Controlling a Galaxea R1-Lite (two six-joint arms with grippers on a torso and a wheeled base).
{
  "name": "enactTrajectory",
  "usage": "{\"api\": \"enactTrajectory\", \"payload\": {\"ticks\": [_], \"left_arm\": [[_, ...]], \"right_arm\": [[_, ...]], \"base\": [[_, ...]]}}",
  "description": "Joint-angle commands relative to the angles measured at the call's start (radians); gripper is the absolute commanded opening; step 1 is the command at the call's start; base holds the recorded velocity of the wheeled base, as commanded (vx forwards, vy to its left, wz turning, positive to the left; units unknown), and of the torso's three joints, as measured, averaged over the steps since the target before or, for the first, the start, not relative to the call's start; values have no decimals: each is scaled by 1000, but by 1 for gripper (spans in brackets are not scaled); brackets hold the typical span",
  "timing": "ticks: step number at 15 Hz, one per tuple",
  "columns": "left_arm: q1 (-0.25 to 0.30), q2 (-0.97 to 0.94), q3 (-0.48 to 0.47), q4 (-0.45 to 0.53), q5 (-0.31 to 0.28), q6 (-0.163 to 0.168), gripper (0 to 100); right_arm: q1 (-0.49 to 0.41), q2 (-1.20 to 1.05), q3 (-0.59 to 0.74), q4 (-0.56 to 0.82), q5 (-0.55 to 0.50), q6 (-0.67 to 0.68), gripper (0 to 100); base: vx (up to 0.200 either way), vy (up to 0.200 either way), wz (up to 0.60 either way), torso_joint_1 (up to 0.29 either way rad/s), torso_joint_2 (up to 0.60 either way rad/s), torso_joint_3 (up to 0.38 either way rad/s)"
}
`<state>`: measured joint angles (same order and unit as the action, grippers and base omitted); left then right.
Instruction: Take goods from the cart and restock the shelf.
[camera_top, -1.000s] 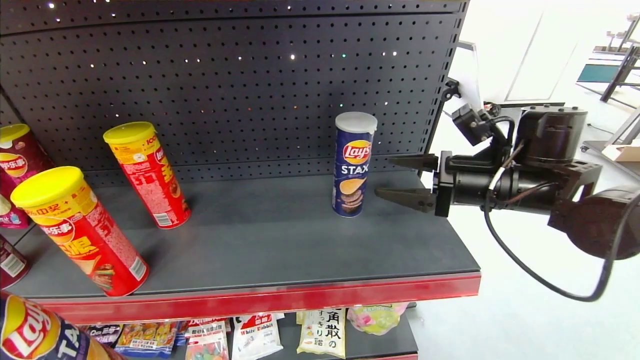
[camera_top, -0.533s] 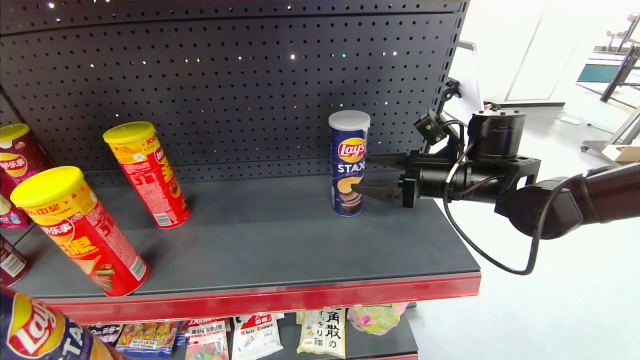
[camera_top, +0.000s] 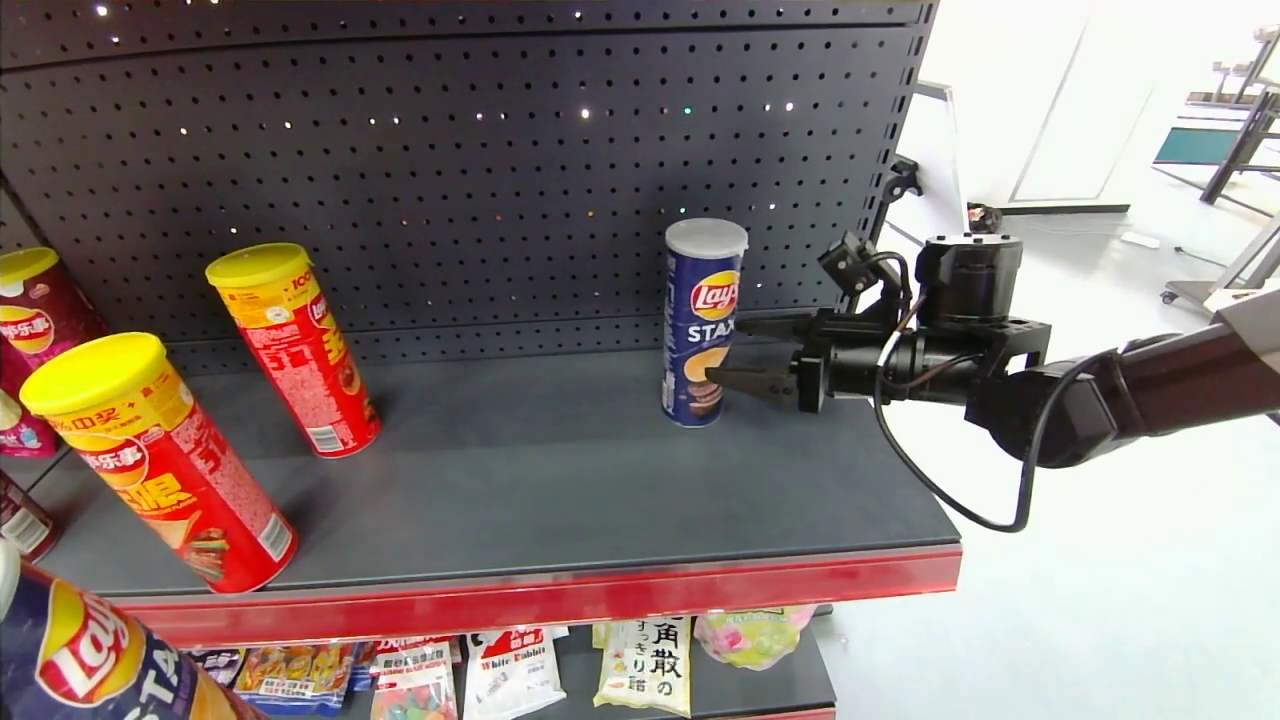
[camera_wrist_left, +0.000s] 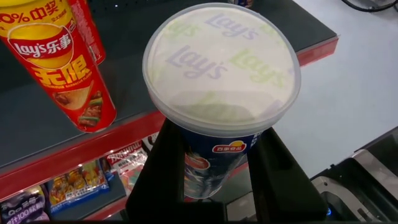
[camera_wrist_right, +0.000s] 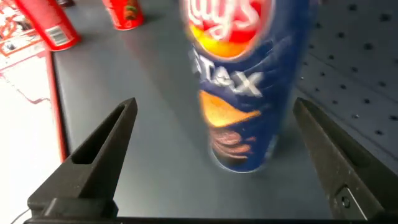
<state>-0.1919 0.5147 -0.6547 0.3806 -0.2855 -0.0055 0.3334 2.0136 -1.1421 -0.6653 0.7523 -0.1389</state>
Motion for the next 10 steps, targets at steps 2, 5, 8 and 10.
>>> {"api": "enactTrajectory", "payload": {"ticks": [2,5,8,10], "left_arm": [[0,-2,6,1,0,-2,0],[0,-2,1,1,-1,-1,0],[0,-4,0,1,0,-1,0],[2,-1,0,1,5,1,0]], "right_arm": [[-22,37,-47,0,9,-1,100],[-24,60,-71,1,41,2,100],[-24,65,-79,1,70,2,100],[-36,89,-105,0,96,1,100]], "base": [[0,0,0,0,0,0],[0,0,0,0,0,0],[0,0,0,0,0,0],[0,0,0,0,0,0]]}}
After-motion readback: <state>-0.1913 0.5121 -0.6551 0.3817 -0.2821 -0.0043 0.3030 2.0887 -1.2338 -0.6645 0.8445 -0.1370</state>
